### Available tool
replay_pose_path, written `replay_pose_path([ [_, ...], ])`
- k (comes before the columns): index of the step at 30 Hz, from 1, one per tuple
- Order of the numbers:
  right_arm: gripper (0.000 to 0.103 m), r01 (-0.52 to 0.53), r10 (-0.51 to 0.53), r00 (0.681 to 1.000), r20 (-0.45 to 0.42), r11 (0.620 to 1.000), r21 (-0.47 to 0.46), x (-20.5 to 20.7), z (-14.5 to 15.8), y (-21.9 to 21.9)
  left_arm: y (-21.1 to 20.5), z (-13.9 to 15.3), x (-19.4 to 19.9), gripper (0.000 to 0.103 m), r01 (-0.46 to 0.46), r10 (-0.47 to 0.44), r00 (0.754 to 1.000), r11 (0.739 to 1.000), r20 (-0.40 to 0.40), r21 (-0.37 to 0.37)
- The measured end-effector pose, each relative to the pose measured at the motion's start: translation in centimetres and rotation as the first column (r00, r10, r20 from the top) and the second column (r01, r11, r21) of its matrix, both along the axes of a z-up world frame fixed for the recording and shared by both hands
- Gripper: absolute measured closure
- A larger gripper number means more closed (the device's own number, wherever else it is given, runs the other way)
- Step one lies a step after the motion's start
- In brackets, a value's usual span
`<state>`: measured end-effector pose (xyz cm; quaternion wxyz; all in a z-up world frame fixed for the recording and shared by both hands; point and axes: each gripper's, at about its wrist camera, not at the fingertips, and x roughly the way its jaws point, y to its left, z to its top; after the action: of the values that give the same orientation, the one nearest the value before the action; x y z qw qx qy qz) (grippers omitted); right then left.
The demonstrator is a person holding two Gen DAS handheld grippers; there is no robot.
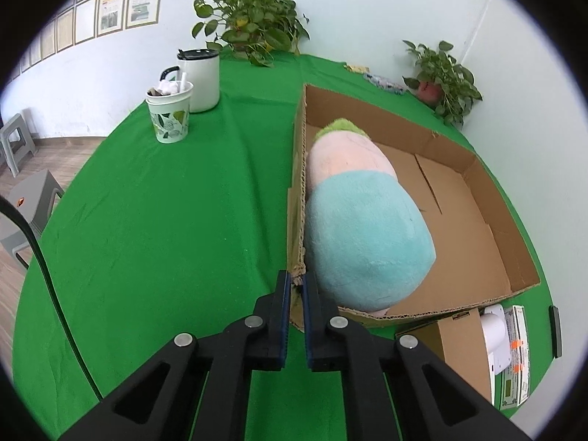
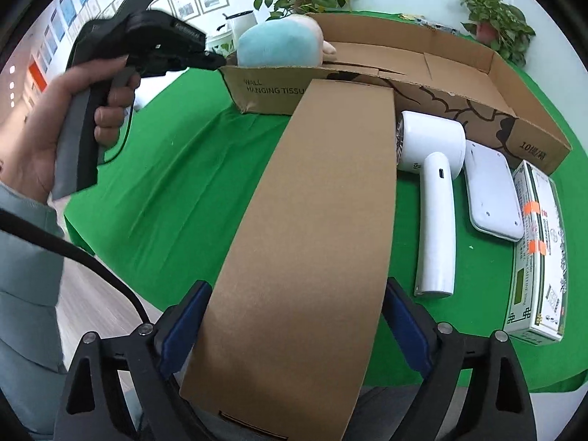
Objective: Organize objects
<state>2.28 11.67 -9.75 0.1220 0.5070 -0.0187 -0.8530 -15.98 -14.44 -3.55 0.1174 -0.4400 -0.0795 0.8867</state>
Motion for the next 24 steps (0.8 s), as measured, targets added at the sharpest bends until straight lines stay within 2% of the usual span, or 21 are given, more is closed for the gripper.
replay_pose_path([
  [3,0.016,0.024,-0.021,1.0,0.02,0.993,-0.118,-0.3,0.3,1.3,-0.2,1.2,1.8,0.091,-0.014,0.013,0.998,1.0,-0.058,-0.021],
  [5,0.016,0.036,-0.029,0.999,0.04,0.978,-0.205,-0.6,0.4,1.9,-0.3,2.0,3.3,0.069,0.009,-0.011,0.995,1.0,-0.096,-0.018],
  [7,0.016,0.042,-0.018,0.997,0.076,0.946,-0.322,-1.0,0.2,2.5,-0.1,2.6,5.5,0.052,0.041,-0.043,0.991,0.999,-0.129,-0.015],
  [8,0.016,0.04,-0.008,0.996,0.088,0.928,-0.37,-1.2,0.2,2.7,-0.1,2.7,6.2,0.049,0.054,-0.055,0.989,0.998,-0.135,-0.012],
  [12,0.017,0.035,0.011,0.996,0.09,0.865,-0.5,-1.4,0.0,3.7,0.4,1.0,9.9,0.049,0.139,-0.135,0.988,0.989,-0.081,0.046],
  [14,0.017,0.057,0.011,0.994,0.11,0.801,-0.596,-1.6,-0.5,4.8,0.8,-0.5,11.4,0.049,0.173,-0.171,0.985,0.98,-0.029,0.095],
  [17,0.02,0.102,-0.009,0.99,0.142,0.742,-0.662,-1.7,-1.6,6.7,2.1,-2.9,13.1,0.049,0.224,-0.234,0.971,0.958,0.04,0.182],
  [19,0.021,0.137,-0.023,0.985,0.173,0.717,-0.683,-1.8,-2.7,7.9,2.6,-3.5,13.8,0.049,0.225,-0.238,0.971,0.941,0.022,0.252],
  [20,0.02,0.155,-0.024,0.981,0.191,0.69,-0.707,-1.7,-3.3,8.6,2.9,-3.6,14.0,0.049,0.245,-0.264,0.964,0.918,0.022,0.311],
  [21,0.02,0.173,-0.032,0.978,0.208,0.682,-0.711,-1.8,-3.6,9.1,3.3,-3.8,14.0,0.049,0.266,-0.294,0.955,0.897,0.027,0.353],
  [24,0.014,0.182,-0.086,0.981,0.176,0.733,-0.655,-1.5,-3.0,10.1,5.2,-4.0,14.1,0.049,0.325,-0.364,0.931,0.858,0.026,0.399],
])
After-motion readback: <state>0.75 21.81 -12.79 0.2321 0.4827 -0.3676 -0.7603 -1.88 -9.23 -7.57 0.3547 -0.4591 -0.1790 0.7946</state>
